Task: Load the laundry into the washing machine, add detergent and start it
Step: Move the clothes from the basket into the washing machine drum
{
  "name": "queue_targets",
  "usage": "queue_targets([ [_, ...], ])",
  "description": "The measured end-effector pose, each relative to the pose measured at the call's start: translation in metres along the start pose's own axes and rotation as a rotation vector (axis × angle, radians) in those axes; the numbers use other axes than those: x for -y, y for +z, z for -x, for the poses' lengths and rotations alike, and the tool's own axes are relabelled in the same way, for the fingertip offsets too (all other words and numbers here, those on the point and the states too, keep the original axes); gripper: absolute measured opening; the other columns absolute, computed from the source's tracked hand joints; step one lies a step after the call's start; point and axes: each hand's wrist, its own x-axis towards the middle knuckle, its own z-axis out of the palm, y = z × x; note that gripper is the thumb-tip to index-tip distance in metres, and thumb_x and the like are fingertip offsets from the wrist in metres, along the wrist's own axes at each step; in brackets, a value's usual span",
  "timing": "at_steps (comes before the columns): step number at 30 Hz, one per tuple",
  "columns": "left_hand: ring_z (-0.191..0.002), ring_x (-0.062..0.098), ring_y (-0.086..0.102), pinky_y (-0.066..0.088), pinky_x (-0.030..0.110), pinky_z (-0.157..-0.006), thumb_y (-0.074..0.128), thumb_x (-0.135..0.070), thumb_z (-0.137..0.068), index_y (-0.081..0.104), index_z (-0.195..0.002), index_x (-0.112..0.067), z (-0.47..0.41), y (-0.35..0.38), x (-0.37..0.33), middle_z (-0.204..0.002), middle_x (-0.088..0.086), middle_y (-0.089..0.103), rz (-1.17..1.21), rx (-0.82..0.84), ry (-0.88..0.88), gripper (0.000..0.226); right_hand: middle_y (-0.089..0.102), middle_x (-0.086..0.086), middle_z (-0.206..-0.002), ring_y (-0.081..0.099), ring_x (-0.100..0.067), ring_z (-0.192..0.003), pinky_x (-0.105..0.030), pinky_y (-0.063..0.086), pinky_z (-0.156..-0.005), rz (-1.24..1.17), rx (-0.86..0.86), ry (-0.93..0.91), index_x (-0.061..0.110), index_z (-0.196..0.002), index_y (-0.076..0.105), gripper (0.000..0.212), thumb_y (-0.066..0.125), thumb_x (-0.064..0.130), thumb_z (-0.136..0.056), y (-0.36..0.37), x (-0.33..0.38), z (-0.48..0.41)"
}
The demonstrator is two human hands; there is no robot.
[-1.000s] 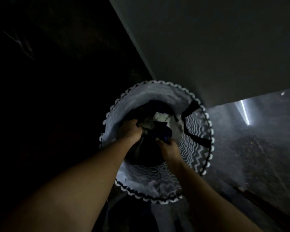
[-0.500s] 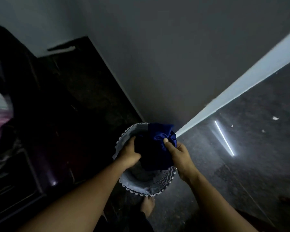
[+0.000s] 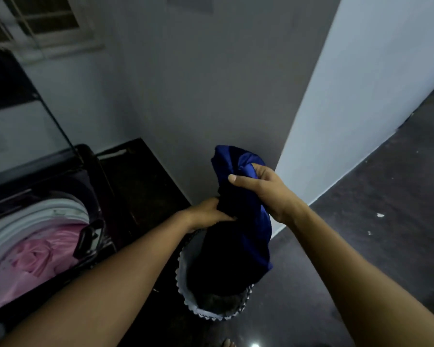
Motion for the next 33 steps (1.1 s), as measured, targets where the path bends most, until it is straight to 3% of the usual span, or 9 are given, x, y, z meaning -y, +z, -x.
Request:
queue_targets([
  [6, -0.111, 0.014, 0.067, 0.052, 0.035, -0.098, 0.063, -0.04, -0.093, 0.058, -0.126, -0.044, 0.036, -0.023, -0.043, -0.12, -0.01, 0.07, 0.266, -0.133, 0.078, 0.033, 0.075, -0.01, -0.107, 0.071, -0.03, -0.102, -0.047, 0.053, -0.098, 0.366, 0.227, 0.1, 0.002, -0.102, 0.066, 0.047, 0.079, 0.043, -0.083, -0.033, 0.041, 0.022],
  [10, -0.089, 0.02, 0.072, 0.058, 0.034, -0.081, 0.044, -0.009, -0.1, 0.065, -0.119, -0.018, 0.052, -0.039, -0.07, -0.099, 0.002, 0.076, 0.573, -0.213, 0.166, 0.03, 0.065, 0.003, -0.092, 0.06, -0.012, -0.089, -0.036, 0.047, -0.085, 0.634, 0.246, 0.183, 0.016, -0.093, 0.059, 0.051, 0.085, 0.055, -0.071, -0.054, 0.028, 0.025],
  [13, -0.083, 0.023, 0.068, 0.058, 0.033, -0.075, 0.04, -0.006, -0.099, 0.072, -0.103, -0.014, 0.063, -0.048, -0.09, -0.092, 0.005, 0.075, 0.697, -0.201, 0.204, 0.034, 0.057, 0.009, -0.133, 0.055, -0.012, -0.122, -0.035, 0.046, -0.108, 0.773, 0.191, 0.254, 0.026, -0.142, 0.044, 0.096, 0.091, 0.055, -0.063, -0.056, -0.002, 0.021],
  [16, -0.083, 0.024, 0.068, 0.054, 0.038, -0.082, 0.038, -0.011, -0.099, 0.081, -0.083, -0.016, 0.069, -0.053, -0.113, -0.09, 0.007, 0.074, 0.839, -0.205, 0.266, 0.047, 0.036, 0.011, -0.154, 0.039, -0.015, -0.141, -0.041, 0.04, -0.115, 0.872, 0.116, 0.237, 0.041, -0.155, 0.017, 0.139, 0.089, 0.075, -0.041, -0.046, -0.038, 0.004],
  [20, -0.082, 0.024, 0.065, 0.052, 0.038, -0.084, 0.032, -0.008, -0.095, 0.081, -0.077, -0.017, 0.084, -0.059, -0.143, -0.083, 0.006, 0.074, 0.926, -0.261, 0.378, 0.054, 0.046, -0.001, -0.142, 0.051, -0.025, -0.127, -0.046, 0.05, -0.104, 0.972, 0.076, 0.114, 0.033, -0.143, 0.044, 0.104, 0.079, 0.073, -0.053, -0.024, -0.058, -0.016],
  [23, -0.082, 0.026, 0.068, 0.053, 0.039, -0.081, 0.032, -0.013, -0.092, 0.075, -0.094, -0.015, 0.1, -0.068, -0.158, -0.087, 0.007, 0.074, 0.984, -0.332, 0.44, 0.043, 0.071, -0.015, -0.106, 0.069, -0.029, -0.092, -0.041, 0.061, -0.079, 0.566, -0.085, 0.088, 0.007, -0.108, 0.066, 0.03, 0.066, 0.025, -0.085, -0.012, -0.043, -0.017],
  [26, -0.087, 0.028, 0.068, 0.053, 0.038, -0.082, 0.033, -0.019, -0.094, 0.073, -0.101, -0.015, 0.111, -0.091, -0.155, -0.095, 0.009, 0.074, 0.983, -0.446, 0.466, 0.041, 0.06, -0.02, -0.091, 0.059, -0.028, -0.068, -0.033, 0.048, -0.058, -0.014, -0.221, 0.174, 0.001, -0.102, 0.062, 0.024, 0.054, 0.008, -0.081, -0.013, -0.027, -0.017],
  [29, -0.097, 0.031, 0.067, 0.054, 0.041, -0.089, 0.037, -0.022, -0.097, 0.072, -0.109, -0.016, 0.116, -0.113, -0.13, -0.108, 0.011, 0.073, 0.95, -0.561, 0.425, 0.038, 0.071, -0.007, -0.11, 0.07, -0.028, -0.092, -0.035, 0.054, -0.08, -0.425, -0.19, 0.08, 0.01, -0.118, 0.066, 0.034, 0.059, 0.027, -0.091, -0.006, 0.004, -0.018],
  [33, -0.098, 0.028, 0.067, 0.054, 0.038, -0.089, 0.038, -0.023, -0.1, 0.067, -0.122, -0.015, 0.114, -0.118, -0.094, -0.115, 0.012, 0.069, 0.881, -0.602, 0.293, 0.037, 0.065, -0.009, -0.135, 0.061, -0.03, -0.126, -0.045, 0.043, -0.112, -0.618, -0.122, -0.073, 0.014, -0.139, 0.058, 0.044, 0.043, 0.036, -0.104, 0.006, 0.055, -0.016],
])
